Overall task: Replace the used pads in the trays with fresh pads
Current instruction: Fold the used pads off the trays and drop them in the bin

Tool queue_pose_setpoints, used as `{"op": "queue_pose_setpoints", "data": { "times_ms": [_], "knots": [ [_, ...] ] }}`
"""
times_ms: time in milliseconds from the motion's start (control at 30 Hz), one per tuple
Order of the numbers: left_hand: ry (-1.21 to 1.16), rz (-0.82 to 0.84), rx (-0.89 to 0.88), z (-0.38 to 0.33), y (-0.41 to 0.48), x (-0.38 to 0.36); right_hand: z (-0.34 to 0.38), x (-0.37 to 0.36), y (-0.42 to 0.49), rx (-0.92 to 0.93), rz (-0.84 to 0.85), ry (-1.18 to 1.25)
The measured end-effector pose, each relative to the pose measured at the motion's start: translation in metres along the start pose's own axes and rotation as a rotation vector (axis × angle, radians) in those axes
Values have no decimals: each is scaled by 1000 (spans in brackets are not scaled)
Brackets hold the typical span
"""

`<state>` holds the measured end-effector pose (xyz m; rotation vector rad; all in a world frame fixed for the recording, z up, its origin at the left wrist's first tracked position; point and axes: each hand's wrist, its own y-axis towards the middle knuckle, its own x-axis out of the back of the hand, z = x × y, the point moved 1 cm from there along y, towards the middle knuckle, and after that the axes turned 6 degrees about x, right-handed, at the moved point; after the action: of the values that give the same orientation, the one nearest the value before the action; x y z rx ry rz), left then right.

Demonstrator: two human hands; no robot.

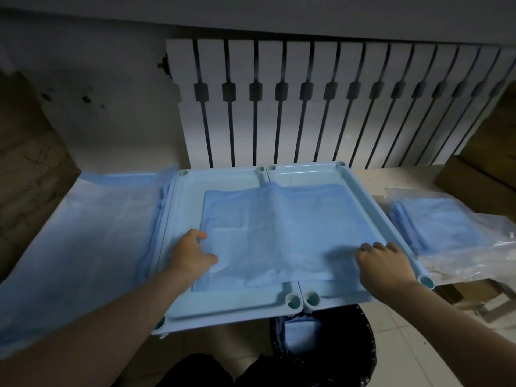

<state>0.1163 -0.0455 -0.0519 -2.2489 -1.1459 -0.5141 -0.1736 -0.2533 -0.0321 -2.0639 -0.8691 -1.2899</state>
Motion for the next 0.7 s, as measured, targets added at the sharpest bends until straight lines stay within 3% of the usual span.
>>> {"op": "queue_pose_setpoints", "data": {
  "times_ms": [200, 367, 467, 567, 700],
  "knots": [
    [-64, -41, 54, 12, -5, 1, 32, 14, 16, -3, -124, 212],
    [-61, -52, 5, 10, -5, 0, 57, 16, 17, 33, -84, 285],
    [173, -99, -122, 8, -9, -2, 62, 17, 14, 18, -42, 301],
    [406, -184, -359, 1, -13, -8, 61, 17, 19, 6, -113, 329],
    [595, -62, -597, -18, -11, -36, 71, 20, 35, 124, -290, 575]
  ]
}}
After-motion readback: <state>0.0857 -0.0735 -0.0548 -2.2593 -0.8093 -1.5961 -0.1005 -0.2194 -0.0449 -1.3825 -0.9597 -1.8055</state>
